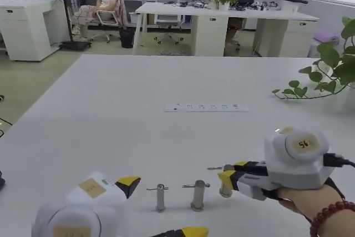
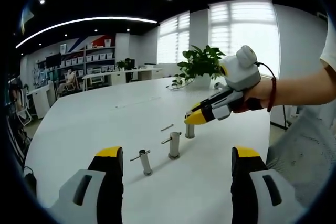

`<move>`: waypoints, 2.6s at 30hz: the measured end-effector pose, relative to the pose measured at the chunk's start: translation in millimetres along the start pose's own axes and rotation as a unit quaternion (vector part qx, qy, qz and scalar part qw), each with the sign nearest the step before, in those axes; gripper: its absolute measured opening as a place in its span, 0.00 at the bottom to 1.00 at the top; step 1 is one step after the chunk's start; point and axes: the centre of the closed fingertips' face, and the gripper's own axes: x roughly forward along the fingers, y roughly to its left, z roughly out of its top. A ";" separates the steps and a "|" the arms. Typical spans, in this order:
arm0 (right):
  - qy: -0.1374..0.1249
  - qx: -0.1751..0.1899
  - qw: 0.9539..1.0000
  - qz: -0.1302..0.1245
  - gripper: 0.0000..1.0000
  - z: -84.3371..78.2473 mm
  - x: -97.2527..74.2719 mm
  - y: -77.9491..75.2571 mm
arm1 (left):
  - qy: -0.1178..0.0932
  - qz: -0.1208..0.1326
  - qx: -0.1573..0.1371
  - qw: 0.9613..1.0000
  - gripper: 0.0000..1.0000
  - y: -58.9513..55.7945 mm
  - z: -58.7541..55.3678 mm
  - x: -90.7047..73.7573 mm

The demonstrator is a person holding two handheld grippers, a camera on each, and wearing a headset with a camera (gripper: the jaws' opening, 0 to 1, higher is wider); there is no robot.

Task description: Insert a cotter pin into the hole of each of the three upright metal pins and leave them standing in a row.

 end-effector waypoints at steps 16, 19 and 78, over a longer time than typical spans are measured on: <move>0.000 0.037 0.999 -0.021 0.14 -20.5 -7.3 20.3 | -0.004 -0.012 0.003 1.000 0.83 -6.0 0.6 -1.4; -0.001 0.046 0.999 -0.026 0.14 -22.9 -6.8 23.2 | -0.002 -0.013 0.005 1.000 0.83 -6.9 -0.8 -2.2; -0.007 0.080 0.997 -0.006 0.44 -11.4 -29.4 32.4 | 0.000 -0.015 0.005 1.000 0.92 -8.1 -2.9 -1.4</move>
